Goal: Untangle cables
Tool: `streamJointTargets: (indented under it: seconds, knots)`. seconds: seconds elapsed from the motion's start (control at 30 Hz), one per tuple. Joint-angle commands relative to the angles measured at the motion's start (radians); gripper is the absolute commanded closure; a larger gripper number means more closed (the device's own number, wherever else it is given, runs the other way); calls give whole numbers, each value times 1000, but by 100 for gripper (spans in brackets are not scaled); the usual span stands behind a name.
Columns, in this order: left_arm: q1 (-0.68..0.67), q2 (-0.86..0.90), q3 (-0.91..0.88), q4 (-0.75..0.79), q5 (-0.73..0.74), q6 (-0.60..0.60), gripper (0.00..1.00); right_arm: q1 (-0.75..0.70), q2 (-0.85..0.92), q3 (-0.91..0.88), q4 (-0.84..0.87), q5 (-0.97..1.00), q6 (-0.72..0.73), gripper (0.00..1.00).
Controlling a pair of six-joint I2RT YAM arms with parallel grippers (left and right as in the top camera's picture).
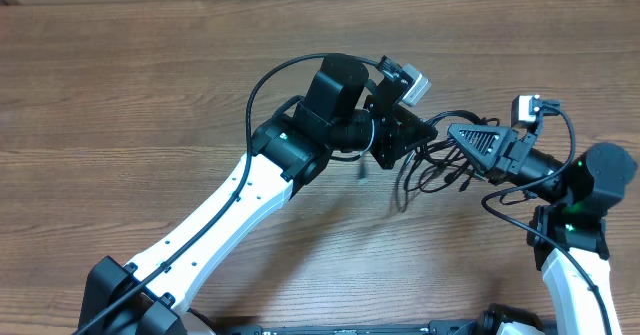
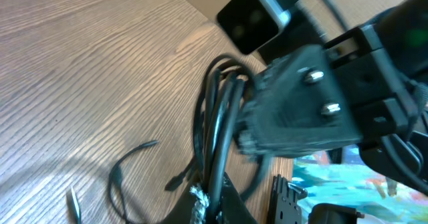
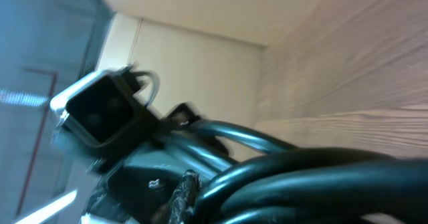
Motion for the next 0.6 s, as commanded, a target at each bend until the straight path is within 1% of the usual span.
streamJointTargets:
  seconds: [0.0,0.07,0.1,0.17,0.27,0.3,0.37,0.47,0.57]
  knots:
    - [1,-15,11,-27,-100,-6,96,2,-7,15,92,-129,178,96]
    - [5,-15,11,-44,-119,-7,96,2,-7,15,113,-134,190,96]
    - [13,-15,11,-48,-119,-28,96,2,-7,15,117,-134,189,96]
    - [28,-16,11,-35,-92,-55,96,2,-7,15,117,-134,190,96]
    - [68,-17,11,42,53,-46,96,2,-7,15,116,-134,190,96]
    - [97,-19,11,93,156,-46,96,2,-7,15,116,-134,190,96]
    - [151,-25,11,144,263,-58,96,2,-7,15,116,-134,190,96]
    - [225,-29,11,185,331,-127,96,2,-7,15,116,-134,189,96]
    - [278,-29,11,294,419,-200,96,2,-7,15,116,-134,181,96]
